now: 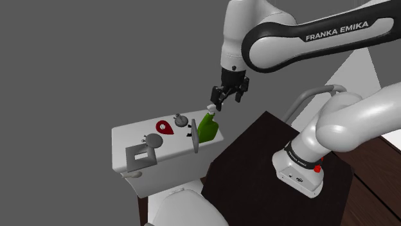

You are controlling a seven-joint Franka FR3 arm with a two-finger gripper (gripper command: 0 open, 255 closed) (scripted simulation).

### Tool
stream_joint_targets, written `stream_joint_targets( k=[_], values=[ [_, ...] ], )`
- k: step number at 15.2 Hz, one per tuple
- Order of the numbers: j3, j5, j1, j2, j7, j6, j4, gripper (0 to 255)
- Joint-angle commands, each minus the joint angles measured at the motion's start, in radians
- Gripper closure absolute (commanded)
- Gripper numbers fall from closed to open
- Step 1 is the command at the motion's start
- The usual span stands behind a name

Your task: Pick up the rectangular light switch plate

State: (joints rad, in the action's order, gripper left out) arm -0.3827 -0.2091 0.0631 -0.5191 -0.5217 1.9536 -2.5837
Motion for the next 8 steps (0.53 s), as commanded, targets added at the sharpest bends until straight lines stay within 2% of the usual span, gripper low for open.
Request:
stream_joint_targets(
  k=[1,8],
  values=[
    [-0.039,-0.022,0.0,0.069,-0.063,0.062,0.0,0],
    [-0.161,-0.035,-0.008,0.34,-0.291,0.252,0.057,0]
  ],
)
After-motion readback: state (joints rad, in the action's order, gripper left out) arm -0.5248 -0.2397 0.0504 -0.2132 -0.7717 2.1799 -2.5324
